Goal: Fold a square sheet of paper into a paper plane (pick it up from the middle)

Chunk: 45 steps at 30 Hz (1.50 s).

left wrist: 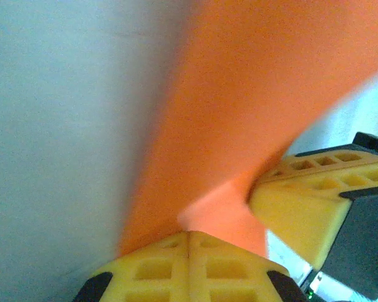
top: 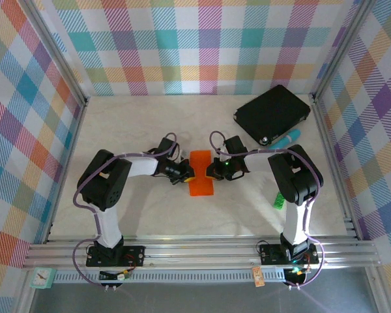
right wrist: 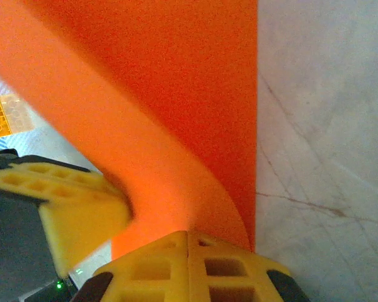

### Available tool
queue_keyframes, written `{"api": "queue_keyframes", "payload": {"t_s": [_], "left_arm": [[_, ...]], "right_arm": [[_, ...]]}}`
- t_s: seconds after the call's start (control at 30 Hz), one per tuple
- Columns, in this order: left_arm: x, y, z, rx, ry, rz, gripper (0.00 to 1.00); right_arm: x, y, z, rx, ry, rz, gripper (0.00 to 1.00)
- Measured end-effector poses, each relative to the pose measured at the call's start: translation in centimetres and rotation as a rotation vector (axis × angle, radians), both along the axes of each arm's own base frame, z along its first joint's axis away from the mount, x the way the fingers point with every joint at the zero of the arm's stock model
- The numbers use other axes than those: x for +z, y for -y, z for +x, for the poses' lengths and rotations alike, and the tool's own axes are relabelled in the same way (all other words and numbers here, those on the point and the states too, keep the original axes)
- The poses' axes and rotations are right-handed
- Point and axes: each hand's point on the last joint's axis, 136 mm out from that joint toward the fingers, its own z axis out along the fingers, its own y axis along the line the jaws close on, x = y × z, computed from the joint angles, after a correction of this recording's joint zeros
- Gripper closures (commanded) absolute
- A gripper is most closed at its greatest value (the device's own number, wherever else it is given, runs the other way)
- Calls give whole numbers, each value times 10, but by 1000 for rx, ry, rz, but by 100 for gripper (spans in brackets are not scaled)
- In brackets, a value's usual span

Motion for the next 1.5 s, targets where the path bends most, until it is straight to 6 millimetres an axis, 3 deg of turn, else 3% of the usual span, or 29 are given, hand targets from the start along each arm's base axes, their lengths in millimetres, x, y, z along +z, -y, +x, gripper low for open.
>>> {"api": "queue_keyframes", "payload": {"t_s": [0.13, 0.27, 0.37, 0.53, 0.6, 0.7, 1.0, 1.23, 1.33, 1.5], "left_arm": [[2, -30, 1, 76, -5, 18, 100], [8, -33, 3, 108, 7, 25, 100], [15, -22, 4, 97, 25, 11, 100], [26, 22, 11, 32, 64, -31, 100], [22, 34, 15, 19, 68, -44, 100], [10, 36, 20, 29, 50, -36, 100], [2, 24, 26, 54, 54, -70, 100], [3, -29, 37, 153, 84, -45, 100], [9, -40, 37, 173, 106, -11, 100], [37, -19, 34, 125, 178, -44, 100]], "right_arm": [[0, 0, 0, 0, -3, -1, 100], [0, 0, 0, 2, -3, -2, 100], [0, 0, 0, 2, -2, -2, 100], [0, 0, 0, 3, -3, -2, 100], [0, 0, 0, 3, -6, -3, 100], [0, -1, 0, 5, -12, -3, 100], [0, 0, -1, 4, -15, -6, 100], [0, 0, 0, 4, -14, -6, 100], [0, 0, 0, 4, -14, -6, 100], [0, 0, 0, 4, -14, -6, 100]]}}
